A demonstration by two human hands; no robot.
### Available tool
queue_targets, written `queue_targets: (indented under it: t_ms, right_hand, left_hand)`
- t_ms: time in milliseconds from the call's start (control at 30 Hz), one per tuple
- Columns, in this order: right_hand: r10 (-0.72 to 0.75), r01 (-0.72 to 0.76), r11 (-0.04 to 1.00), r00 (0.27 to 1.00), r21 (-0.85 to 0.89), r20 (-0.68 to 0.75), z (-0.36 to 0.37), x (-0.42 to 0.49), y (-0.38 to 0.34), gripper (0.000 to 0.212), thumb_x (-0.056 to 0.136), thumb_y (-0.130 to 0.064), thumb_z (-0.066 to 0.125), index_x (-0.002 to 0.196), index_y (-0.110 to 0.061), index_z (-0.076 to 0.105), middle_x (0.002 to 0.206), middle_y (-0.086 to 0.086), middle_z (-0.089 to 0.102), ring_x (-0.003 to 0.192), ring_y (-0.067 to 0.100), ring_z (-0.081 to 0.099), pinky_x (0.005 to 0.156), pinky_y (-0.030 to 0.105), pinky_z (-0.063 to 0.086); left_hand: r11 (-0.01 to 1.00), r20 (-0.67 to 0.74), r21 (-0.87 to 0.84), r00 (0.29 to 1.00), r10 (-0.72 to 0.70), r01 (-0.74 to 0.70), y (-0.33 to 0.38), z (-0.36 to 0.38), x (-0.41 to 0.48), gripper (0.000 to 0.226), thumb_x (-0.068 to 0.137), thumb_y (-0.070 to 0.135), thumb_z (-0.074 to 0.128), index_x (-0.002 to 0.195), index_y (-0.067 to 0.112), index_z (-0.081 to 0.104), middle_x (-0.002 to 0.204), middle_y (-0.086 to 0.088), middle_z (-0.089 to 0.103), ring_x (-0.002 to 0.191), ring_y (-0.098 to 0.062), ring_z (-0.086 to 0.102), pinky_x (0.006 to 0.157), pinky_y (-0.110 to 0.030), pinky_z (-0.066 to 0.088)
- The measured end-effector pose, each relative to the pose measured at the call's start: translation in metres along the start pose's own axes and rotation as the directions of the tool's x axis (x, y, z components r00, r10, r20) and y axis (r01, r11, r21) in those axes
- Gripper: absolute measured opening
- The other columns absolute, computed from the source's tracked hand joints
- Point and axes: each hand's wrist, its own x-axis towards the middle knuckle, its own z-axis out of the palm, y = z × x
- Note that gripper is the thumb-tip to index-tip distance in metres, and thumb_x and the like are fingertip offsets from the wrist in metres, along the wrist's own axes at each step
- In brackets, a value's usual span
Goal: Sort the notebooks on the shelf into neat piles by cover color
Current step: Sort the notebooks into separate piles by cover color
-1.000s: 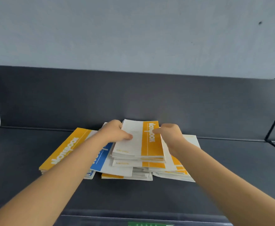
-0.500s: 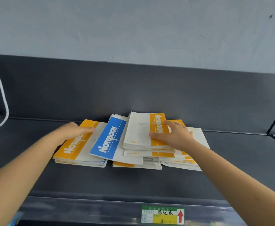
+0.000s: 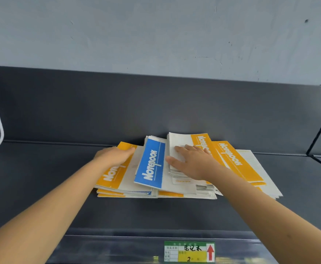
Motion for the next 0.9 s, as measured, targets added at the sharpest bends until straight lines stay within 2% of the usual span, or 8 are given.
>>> queue_targets:
  t_ms: [67,200,333,433,533,667,900]
  right_hand:
    - [0.014,-0.014,1.000,1.000,0.000,-0.002,0.002,0.000,0.007,0.077,0.088,-0.072,0.018,0.151,-0.027,0.016,0.158,0.002,0.018,0.145,0.027,0.015,0.116,0.052,0.009]
    - [0.101,-0.101,0.995,0.995,-0.019,0.001,0.007,-0.001,0.037,0.085,0.082,-0.079,0.019,0.151,-0.030,0.007,0.160,-0.001,0.010,0.146,0.027,0.011,0.114,0.057,0.007]
    - [0.186,-0.187,0.979,0.982,-0.075,-0.017,0.005,-0.010,0.083,0.086,0.081,-0.079,0.021,0.151,-0.031,0.002,0.160,-0.003,0.006,0.146,0.028,0.008,0.113,0.061,0.007]
    - [0.235,-0.237,0.969,0.972,-0.069,-0.027,-0.002,-0.017,0.112,0.086,0.082,-0.078,0.025,0.150,-0.030,0.007,0.158,-0.003,0.015,0.145,0.027,0.016,0.112,0.062,0.013]
    - [0.281,-0.282,0.957,0.959,-0.060,-0.025,-0.006,-0.020,0.133,0.092,0.077,-0.082,0.024,0.151,-0.030,0.008,0.156,-0.003,0.020,0.143,0.026,0.022,0.110,0.062,0.016]
    - [0.306,-0.303,0.947,0.952,-0.107,0.013,-0.011,-0.022,0.153,0.087,0.078,-0.083,0.020,0.150,-0.035,0.011,0.158,-0.001,0.014,0.144,0.028,0.016,0.109,0.067,0.012]
    - [0.320,-0.316,0.938,0.947,-0.142,0.008,-0.007,-0.027,0.187,0.079,0.080,-0.082,0.021,0.148,-0.044,0.010,0.159,-0.004,0.001,0.146,0.028,0.006,0.109,0.068,0.008]
  left_hand:
    - [1.000,0.008,-0.005,1.000,0.030,-0.030,0.019,0.009,-0.003,0.070,0.090,0.074,0.025,0.122,0.022,0.058,0.120,-0.006,0.064,0.104,-0.025,0.062,0.075,-0.032,0.044]
    - [0.993,0.046,-0.047,0.993,0.113,-0.111,0.062,0.030,-0.014,0.067,0.089,0.074,0.026,0.116,0.023,0.061,0.111,-0.004,0.064,0.092,-0.021,0.061,0.069,-0.031,0.044]
    - [0.974,0.082,-0.097,0.973,0.214,-0.206,0.109,0.053,-0.025,0.069,0.087,0.074,0.029,0.119,0.023,0.062,0.121,-0.007,0.063,0.109,-0.025,0.060,0.079,-0.032,0.047]
    - [0.962,0.113,-0.120,0.960,0.257,-0.244,0.142,0.066,-0.034,0.071,0.087,0.073,0.030,0.125,0.021,0.060,0.128,-0.008,0.060,0.116,-0.026,0.057,0.088,-0.035,0.048]
    - [0.958,0.148,-0.133,0.950,0.274,-0.255,0.169,0.073,-0.043,0.074,0.087,0.074,0.032,0.132,0.021,0.056,0.136,-0.010,0.054,0.122,-0.027,0.052,0.090,-0.035,0.046]
    - [0.951,0.193,-0.161,0.936,0.294,-0.266,0.199,0.080,-0.053,0.076,0.088,0.073,0.031,0.137,0.018,0.051,0.141,-0.011,0.049,0.128,-0.028,0.047,0.098,-0.037,0.045]
    - [0.946,0.195,-0.156,0.930,0.311,-0.284,0.221,0.092,-0.055,0.077,0.087,0.076,0.027,0.131,0.020,0.055,0.135,-0.011,0.054,0.121,-0.027,0.053,0.085,-0.033,0.046]
